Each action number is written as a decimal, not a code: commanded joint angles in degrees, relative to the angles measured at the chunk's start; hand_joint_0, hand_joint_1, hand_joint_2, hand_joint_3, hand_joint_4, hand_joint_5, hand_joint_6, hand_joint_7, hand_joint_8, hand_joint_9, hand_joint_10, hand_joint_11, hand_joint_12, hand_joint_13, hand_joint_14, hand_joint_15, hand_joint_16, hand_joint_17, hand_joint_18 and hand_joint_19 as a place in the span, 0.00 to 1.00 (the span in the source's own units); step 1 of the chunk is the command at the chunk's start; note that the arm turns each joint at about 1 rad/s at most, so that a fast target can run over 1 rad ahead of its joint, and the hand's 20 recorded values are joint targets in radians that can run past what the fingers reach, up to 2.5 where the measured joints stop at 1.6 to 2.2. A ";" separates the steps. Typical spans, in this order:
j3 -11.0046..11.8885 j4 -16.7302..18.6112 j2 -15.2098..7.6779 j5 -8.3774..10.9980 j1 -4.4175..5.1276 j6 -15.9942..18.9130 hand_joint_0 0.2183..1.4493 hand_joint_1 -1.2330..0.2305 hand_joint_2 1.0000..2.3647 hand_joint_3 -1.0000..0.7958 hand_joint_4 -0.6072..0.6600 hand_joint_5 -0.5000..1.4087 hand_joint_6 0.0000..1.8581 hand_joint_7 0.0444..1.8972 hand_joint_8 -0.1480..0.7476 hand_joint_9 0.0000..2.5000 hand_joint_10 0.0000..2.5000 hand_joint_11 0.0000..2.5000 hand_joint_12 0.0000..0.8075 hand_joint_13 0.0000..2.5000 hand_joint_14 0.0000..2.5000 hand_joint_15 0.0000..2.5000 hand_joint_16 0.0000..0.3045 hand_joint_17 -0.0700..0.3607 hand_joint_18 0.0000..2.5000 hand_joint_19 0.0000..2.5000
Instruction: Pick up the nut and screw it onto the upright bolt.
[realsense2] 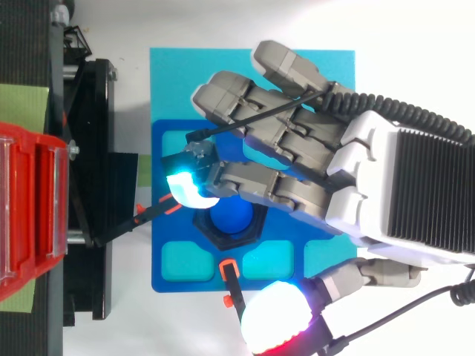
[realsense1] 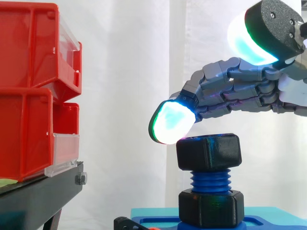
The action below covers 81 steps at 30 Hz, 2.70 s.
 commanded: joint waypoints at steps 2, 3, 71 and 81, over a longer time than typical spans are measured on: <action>0.02 -0.29 0.00 -0.11 0.05 0.08 0.18 0.83 0.00 0.28 0.65 0.18 0.27 0.41 0.48 0.08 0.00 0.00 0.51 0.03 0.00 0.00 0.20 0.48 0.00 0.00; -0.07 -0.29 0.00 -0.11 -0.04 0.08 0.18 0.82 0.00 0.28 0.65 0.18 0.27 0.41 0.48 0.08 0.00 0.00 0.51 0.03 0.00 0.00 0.20 0.48 0.00 0.00; 2.57 -4.77 0.18 -5.56 -5.14 0.08 0.23 0.73 0.00 0.28 0.63 0.27 0.27 0.69 0.49 0.41 0.00 0.00 0.38 0.27 0.00 0.00 0.12 0.36 0.20 0.00; 8.98 -13.12 0.18 -8.29 -6.02 0.08 0.19 0.74 0.00 0.28 0.68 0.19 0.27 0.46 0.54 0.33 0.00 0.00 0.47 0.22 0.00 0.00 0.16 0.41 0.17 0.00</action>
